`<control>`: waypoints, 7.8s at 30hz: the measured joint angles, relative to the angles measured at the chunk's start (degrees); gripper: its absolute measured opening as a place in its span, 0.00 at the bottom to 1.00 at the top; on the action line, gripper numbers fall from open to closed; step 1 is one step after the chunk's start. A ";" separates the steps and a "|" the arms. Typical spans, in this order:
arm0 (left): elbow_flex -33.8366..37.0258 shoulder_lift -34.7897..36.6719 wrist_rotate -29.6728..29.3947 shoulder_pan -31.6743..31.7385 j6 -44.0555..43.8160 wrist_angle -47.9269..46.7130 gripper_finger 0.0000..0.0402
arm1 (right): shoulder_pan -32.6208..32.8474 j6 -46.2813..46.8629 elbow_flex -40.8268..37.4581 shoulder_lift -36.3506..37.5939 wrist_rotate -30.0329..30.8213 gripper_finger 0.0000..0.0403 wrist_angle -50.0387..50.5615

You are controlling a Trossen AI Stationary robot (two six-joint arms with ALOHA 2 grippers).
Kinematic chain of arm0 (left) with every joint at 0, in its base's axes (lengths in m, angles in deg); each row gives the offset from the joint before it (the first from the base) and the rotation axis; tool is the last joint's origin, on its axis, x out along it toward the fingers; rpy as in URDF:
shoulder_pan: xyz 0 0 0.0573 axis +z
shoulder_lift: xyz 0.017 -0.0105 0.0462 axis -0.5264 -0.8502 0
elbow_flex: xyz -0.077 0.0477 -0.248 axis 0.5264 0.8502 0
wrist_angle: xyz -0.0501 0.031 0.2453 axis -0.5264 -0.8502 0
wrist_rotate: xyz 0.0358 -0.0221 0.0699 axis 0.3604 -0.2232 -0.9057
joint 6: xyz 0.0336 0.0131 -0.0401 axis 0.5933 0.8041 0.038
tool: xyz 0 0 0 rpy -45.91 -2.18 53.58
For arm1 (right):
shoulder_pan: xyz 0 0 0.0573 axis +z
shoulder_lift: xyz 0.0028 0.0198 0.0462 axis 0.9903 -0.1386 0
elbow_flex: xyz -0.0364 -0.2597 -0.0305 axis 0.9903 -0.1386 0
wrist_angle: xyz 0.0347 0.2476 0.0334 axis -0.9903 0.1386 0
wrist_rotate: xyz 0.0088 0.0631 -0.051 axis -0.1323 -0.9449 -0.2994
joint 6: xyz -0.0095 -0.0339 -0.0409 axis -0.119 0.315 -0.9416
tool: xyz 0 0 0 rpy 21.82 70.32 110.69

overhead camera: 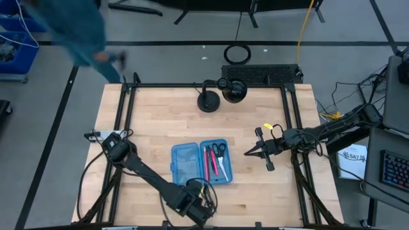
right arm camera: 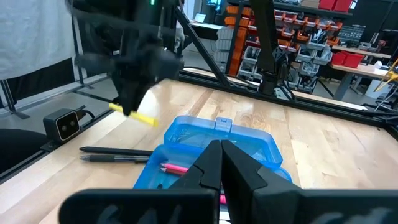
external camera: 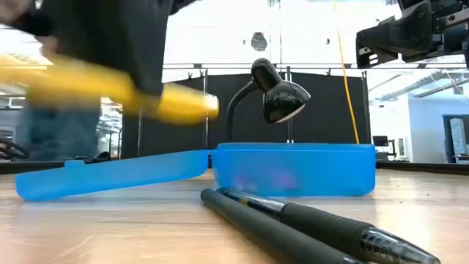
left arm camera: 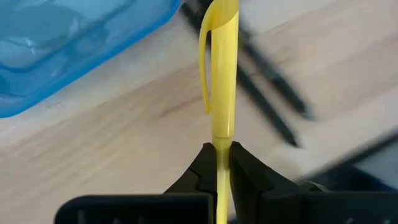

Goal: Pick & place school supplies into a supply box
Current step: Put the yellow pen into the blue supply box, then put the right black pen into the blue supply box

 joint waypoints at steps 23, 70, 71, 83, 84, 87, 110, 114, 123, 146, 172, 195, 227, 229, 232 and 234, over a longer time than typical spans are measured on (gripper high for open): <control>-0.08 5.39 -10.61 12.11 -1.42 5.23 0.05 | 0.00 2.10 0.00 0.00 -0.02 0.00 0.14; 17.10 9.23 5.45 23.55 8.81 24.44 0.42 | 0.00 1.91 0.01 0.02 -0.04 0.00 0.39; 17.09 10.91 4.22 23.05 9.88 24.73 0.43 | 0.00 1.91 0.01 0.02 -0.04 0.00 0.42; 17.24 30.03 -20.89 5.01 72.32 22.52 0.44 | -0.01 3.54 0.02 0.02 -0.04 0.00 1.36; 17.24 30.51 -21.96 3.85 76.79 22.41 0.44 | 0.00 3.54 0.02 0.02 -0.04 0.00 1.34; 17.21 31.62 -23.11 1.05 85.53 19.21 0.39 | 0.00 3.37 0.02 0.02 -0.04 0.00 1.43; 74.11 67.92 -21.68 -1.53 102.79 61.45 0.01 | -0.01 3.07 0.02 0.00 2.05 0.00 1.66; 86.99 70.44 -17.71 -0.55 106.41 78.50 0.01 | -0.02 5.46 0.02 0.00 3.45 0.00 1.46; 103.67 70.50 -16.74 -0.17 105.02 100.85 0.01 | 1.30 8.33 2.92 -0.17 9.17 0.00 2.21; 106.63 70.48 -32.99 -0.04 111.97 101.50 0.05 | 18.35 52.45 85.84 -60.79 22.29 0.00 76.95; 106.63 70.48 -32.83 -0.04 108.67 99.57 0.05 | 18.11 83.47 96.39 -80.89 8.91 0.00 70.36; 106.63 70.46 -32.83 -0.04 106.88 99.66 0.05 | 17.68 79.89 96.35 -80.89 8.81 0.21 71.70; 106.63 70.46 -32.42 -0.02 107.34 98.39 0.05 | 16.22 84.25 96.38 -88.71 6.17 0.34 78.62; 106.63 70.46 -32.40 -0.02 107.36 98.39 0.05 | 16.42 85.29 96.38 -88.73 6.38 0.34 81.13; 106.63 70.46 -32.40 -0.02 107.38 98.39 0.05 | 16.77 85.74 96.27 -88.89 6.09 0.32 83.96; 106.63 70.46 -32.42 -0.02 107.41 98.39 0.05 | 16.97 86.11 95.05 -88.89 5.90 0.30 83.79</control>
